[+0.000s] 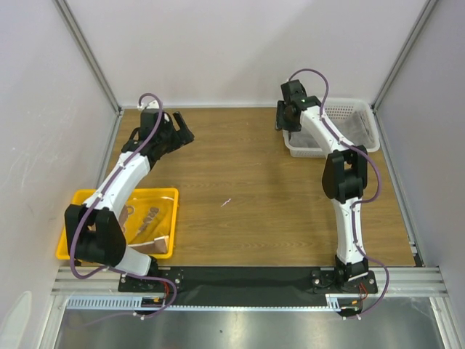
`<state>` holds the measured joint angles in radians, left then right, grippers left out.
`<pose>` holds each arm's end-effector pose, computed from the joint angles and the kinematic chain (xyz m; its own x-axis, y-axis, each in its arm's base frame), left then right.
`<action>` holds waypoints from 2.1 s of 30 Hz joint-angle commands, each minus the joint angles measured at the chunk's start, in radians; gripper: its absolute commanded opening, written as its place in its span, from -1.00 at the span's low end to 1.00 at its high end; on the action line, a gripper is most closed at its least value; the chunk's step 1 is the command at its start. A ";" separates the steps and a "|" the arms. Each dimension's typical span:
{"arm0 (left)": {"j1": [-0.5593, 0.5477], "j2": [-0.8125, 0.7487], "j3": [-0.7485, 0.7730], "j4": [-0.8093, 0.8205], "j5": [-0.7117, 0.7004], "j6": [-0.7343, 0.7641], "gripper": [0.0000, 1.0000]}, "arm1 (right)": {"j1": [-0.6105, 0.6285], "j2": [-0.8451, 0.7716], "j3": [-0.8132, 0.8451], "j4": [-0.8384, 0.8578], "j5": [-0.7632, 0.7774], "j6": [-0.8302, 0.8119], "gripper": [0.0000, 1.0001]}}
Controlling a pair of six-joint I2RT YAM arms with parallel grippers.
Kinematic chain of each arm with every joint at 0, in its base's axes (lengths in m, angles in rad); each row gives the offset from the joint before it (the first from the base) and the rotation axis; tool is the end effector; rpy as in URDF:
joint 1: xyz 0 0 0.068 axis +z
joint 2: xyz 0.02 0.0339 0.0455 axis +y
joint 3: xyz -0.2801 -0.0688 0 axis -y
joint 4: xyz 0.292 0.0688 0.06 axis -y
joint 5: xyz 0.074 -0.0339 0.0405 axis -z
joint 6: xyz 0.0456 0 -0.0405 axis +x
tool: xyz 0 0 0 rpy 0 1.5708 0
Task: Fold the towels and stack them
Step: Neatly place the folded towel into the bin, then grab crumpled towel
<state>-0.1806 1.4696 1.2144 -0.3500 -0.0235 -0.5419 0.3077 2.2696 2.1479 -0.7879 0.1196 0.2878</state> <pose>0.3816 -0.0686 0.3085 -0.5623 -0.4215 -0.7115 -0.1511 0.8982 -0.4127 0.5454 0.1676 0.2579 -0.7868 0.0457 -0.6155 -0.0079 0.9964 0.0840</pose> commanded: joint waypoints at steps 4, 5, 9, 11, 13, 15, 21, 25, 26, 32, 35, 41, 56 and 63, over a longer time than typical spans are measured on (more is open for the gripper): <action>0.007 -0.060 -0.027 -0.003 0.002 0.008 0.79 | -0.022 0.030 0.004 0.029 0.086 -0.067 -0.25; 0.007 -0.064 -0.027 -0.003 0.002 0.008 0.79 | -0.030 0.033 0.004 0.042 0.081 -0.068 -0.34; 0.007 -0.069 -0.015 -0.014 -0.018 0.023 0.79 | -0.097 0.044 0.004 0.087 -0.007 -0.119 -0.42; 0.007 -0.069 -0.010 -0.012 -0.019 0.030 0.80 | -0.111 0.054 0.013 0.104 -0.015 -0.163 -0.41; 0.007 -0.068 -0.006 -0.012 -0.023 0.028 0.80 | -0.133 0.070 0.049 0.099 -0.020 -0.186 -0.41; 0.007 -0.068 -0.007 -0.009 -0.024 0.025 0.80 | -0.145 0.085 0.069 0.098 -0.031 -0.223 -0.41; 0.007 -0.065 -0.001 -0.009 -0.038 0.023 0.82 | -0.183 0.120 0.130 0.095 -0.021 -0.283 -0.35; 0.007 -0.057 0.013 -0.015 -0.039 0.034 0.83 | -0.209 0.133 0.158 0.073 -0.014 -0.279 -0.30; 0.007 -0.057 0.014 -0.015 -0.039 0.036 0.83 | -0.213 0.133 0.167 0.064 -0.015 -0.279 -0.16; 0.009 -0.006 0.176 -0.122 -0.053 0.105 0.87 | -0.199 0.042 0.228 0.033 -0.034 -0.269 0.99; 0.009 0.024 0.278 -0.269 -0.105 0.125 0.88 | -0.193 0.005 0.331 -0.023 -0.034 -0.262 1.00; 0.026 -0.078 0.292 -0.428 -0.171 0.087 0.93 | -0.186 -0.224 0.273 0.021 -0.014 -0.245 0.99; 0.165 -0.656 -0.246 -0.834 -0.302 -0.547 0.96 | -0.176 -0.758 -0.598 0.317 -0.374 0.045 0.99; 0.167 -0.706 -0.532 -0.579 -0.250 -0.622 0.93 | -0.130 -0.878 -0.775 0.317 -0.350 0.074 0.99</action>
<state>-0.0227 0.7670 0.7609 -1.0863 -0.3027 -1.0851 0.1524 1.4902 1.3643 -0.5186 -0.2218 0.3214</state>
